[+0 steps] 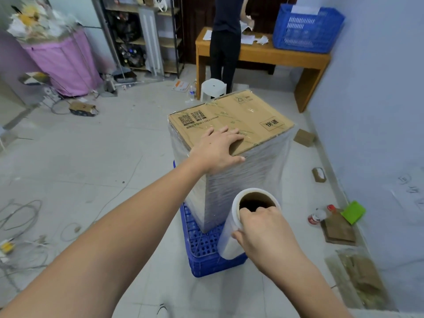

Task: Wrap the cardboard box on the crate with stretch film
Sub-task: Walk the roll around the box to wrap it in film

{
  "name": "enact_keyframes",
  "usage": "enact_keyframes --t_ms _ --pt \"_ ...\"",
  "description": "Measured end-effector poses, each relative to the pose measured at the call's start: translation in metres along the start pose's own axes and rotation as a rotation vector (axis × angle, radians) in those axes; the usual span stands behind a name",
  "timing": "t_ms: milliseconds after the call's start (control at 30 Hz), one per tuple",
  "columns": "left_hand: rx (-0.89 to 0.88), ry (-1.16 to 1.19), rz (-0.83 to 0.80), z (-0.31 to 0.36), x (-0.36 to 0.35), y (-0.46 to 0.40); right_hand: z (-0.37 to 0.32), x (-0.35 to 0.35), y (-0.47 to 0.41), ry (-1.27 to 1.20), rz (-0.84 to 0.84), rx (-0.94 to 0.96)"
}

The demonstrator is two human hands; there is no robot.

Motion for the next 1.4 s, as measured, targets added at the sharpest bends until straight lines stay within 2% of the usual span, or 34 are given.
enact_keyframes --t_ms 100,200,367,500,667,800,967,1067,1167,1333,1400 --pt "-0.020 0.068 0.065 0.000 0.004 0.007 -0.004 -0.003 0.000 0.013 -0.066 -0.134" --pt "-0.089 0.089 0.103 -0.002 0.009 0.011 -0.011 -0.003 -0.010 0.046 0.003 -0.259" --pt "-0.427 -0.086 -0.212 -0.017 0.005 0.011 -0.005 -0.001 -0.026 0.140 0.075 -0.573" --pt "-0.650 -0.225 -0.241 -0.049 0.007 0.008 -0.001 -0.008 -0.023 0.057 0.096 -0.703" --pt "-0.727 -0.294 -0.066 -0.065 0.000 0.009 -0.016 -0.015 -0.014 0.053 0.130 -0.800" --pt "-0.745 -0.317 -0.035 -0.065 -0.004 0.008 -0.031 -0.015 -0.016 0.135 0.096 -0.857" --pt "-0.731 -0.330 -0.029 -0.065 -0.002 0.011 -0.024 -0.006 -0.015 0.095 0.110 -0.958" --pt "-0.706 -0.321 -0.017 -0.065 0.000 0.013 -0.030 -0.008 -0.011 0.073 0.129 -0.915" --pt "-0.706 -0.335 -0.006 -0.065 -0.001 0.015 -0.050 -0.011 -0.019 0.100 0.096 -0.772" --pt "-0.687 -0.347 -0.010 -0.064 -0.001 0.017 -0.087 -0.015 -0.045 0.030 0.017 -0.362" --pt "-0.674 -0.336 -0.021 -0.064 -0.001 0.017 -0.104 -0.016 -0.057 0.046 0.040 -0.179"
Point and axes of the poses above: each hand's wrist, its own y-axis away from the middle knuckle, its own x-axis out of the back of the hand, z = x × y, the point moved 5 cm from there along -y, towards the middle knuckle, and after that the axes turned 14 degrees about x, right-handed, at the moved point
